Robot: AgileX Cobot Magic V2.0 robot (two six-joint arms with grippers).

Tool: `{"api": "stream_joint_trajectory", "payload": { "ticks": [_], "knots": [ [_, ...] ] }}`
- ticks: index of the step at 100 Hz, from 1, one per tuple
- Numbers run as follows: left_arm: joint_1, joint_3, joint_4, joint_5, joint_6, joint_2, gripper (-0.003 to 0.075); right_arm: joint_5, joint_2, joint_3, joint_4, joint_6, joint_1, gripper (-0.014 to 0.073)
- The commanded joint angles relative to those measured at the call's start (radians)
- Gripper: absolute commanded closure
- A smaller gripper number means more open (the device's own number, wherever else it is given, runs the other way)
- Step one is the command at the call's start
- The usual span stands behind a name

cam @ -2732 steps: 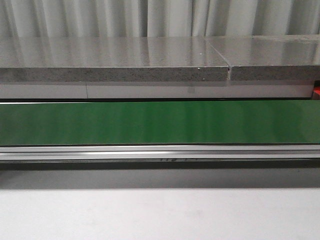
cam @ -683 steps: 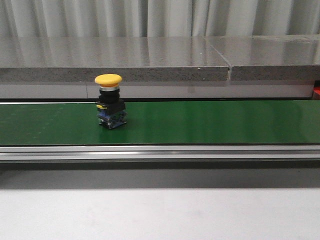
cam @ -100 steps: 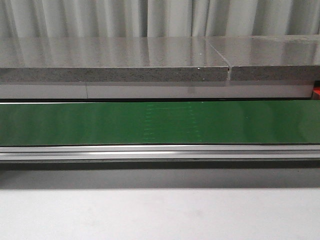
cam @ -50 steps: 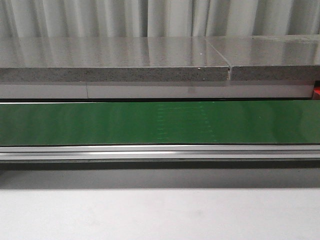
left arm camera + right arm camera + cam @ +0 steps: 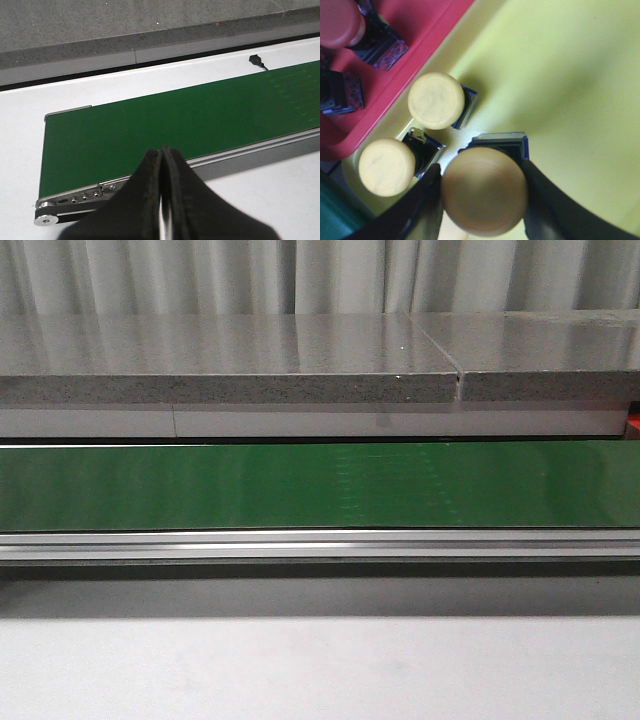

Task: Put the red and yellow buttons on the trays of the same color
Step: 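Carry the yellow button into the yellow tray and release it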

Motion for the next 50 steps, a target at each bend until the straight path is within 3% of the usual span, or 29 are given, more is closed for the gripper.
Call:
{"api": "stream_joint_trajectory", "payload": {
  "ticks": [1, 50],
  "knots": [
    [-0.008, -0.025, -0.008, -0.072, -0.01, 0.007, 0.0741, -0.062, -0.007, -0.022, -0.003, 0.002, -0.006, 0.0429],
    [-0.008, -0.025, -0.008, -0.072, -0.01, 0.007, 0.0741, -0.08, 0.106, -0.022, 0.013, 0.002, -0.006, 0.0396]
  ]
}}
